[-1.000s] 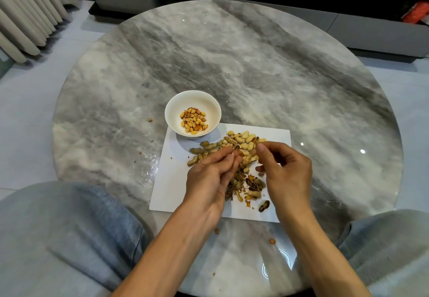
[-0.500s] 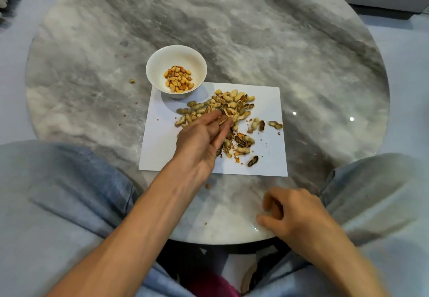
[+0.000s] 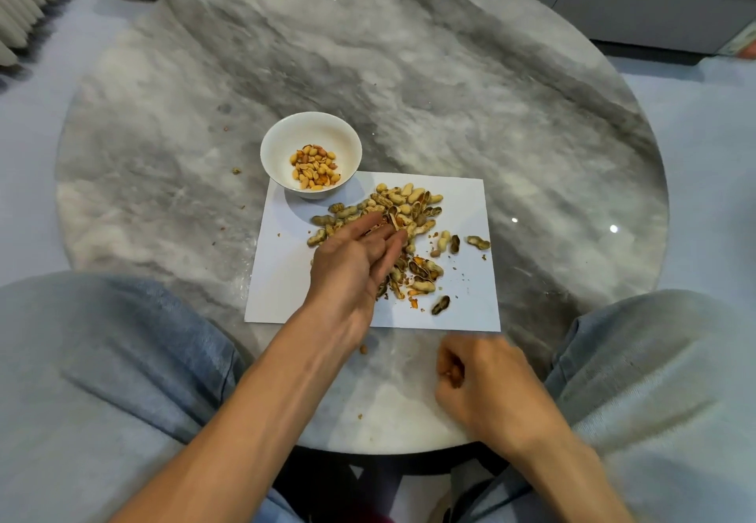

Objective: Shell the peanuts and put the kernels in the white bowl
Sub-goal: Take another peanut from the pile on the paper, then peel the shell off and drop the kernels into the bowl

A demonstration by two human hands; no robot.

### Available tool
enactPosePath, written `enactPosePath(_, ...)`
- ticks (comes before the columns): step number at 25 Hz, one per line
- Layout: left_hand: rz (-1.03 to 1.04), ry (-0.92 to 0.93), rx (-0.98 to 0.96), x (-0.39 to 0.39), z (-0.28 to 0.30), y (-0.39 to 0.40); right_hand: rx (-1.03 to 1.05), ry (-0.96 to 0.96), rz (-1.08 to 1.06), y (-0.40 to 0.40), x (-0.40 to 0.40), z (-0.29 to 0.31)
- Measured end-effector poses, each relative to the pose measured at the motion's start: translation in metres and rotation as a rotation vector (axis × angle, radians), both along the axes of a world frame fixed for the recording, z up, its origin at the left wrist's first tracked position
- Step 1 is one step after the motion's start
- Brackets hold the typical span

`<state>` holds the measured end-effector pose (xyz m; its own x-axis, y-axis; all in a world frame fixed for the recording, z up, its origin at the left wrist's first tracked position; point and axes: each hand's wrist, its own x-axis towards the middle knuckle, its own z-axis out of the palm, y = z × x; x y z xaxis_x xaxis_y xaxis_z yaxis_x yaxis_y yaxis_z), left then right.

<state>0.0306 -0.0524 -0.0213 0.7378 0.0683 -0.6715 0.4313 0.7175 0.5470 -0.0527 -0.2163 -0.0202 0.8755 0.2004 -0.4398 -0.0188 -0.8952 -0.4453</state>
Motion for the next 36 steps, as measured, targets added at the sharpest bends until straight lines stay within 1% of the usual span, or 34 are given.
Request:
enactPosePath(1,0.002,-0.009,-0.006,0.0,0.001,0.0,0.09,-0.007,-0.074,0.001,0.003,0.004)
enactPosePath(3,0.011,-0.025,-0.009,-0.001,0.004,0.001,0.334,0.022,-0.274,0.006,0.015,0.014)
enactPosePath(5,0.028,-0.037,-0.009,-0.002,0.007,0.001,0.643,0.105,-0.52,0.012,0.036,0.025)
enactPosePath(7,0.057,-0.045,-0.021,-0.002,0.011,0.002,0.918,0.226,-0.711,0.018,0.064,0.033)
enactPosePath(10,0.083,-0.046,-0.005,0.001,0.014,0.004,1.183,0.383,-0.867,0.029,0.097,0.038)
enactPosePath(12,0.074,-0.034,0.018,0.004,0.011,0.004,1.299,0.5,-0.964,0.034,0.104,0.033)
enactPosePath(14,0.057,-0.006,0.025,0.006,0.007,0.004,1.335,0.557,-1.015,0.038,0.103,0.026)
enactPosePath(16,0.039,0.016,-0.01,0.007,0.005,0.004,1.332,0.553,-1.003,0.04,0.099,0.019)
enactPosePath(21,0.033,-0.019,-0.223,0.006,0.01,0.006,1.342,0.444,-0.917,0.039,0.097,0.017)
enactPosePath(24,0.021,-0.047,-0.215,0.006,0.011,0.008,1.308,0.365,-0.887,0.041,0.095,0.018)
enactPosePath(27,-0.036,-0.033,-0.063,0.005,0.01,0.009,1.268,0.325,-0.89,0.043,0.094,0.018)
enactPosePath(30,-0.177,-0.074,0.2,0.002,0.012,0.005,1.271,0.321,-0.932,0.042,0.095,0.014)
enactPosePath(33,-0.346,-0.252,0.441,-0.002,0.014,-0.002,1.266,0.363,-0.924,0.041,0.095,0.012)
enactPosePath(36,-0.397,-0.428,0.731,-0.004,0.008,-0.005,1.157,0.34,-0.873,0.04,0.094,0.012)
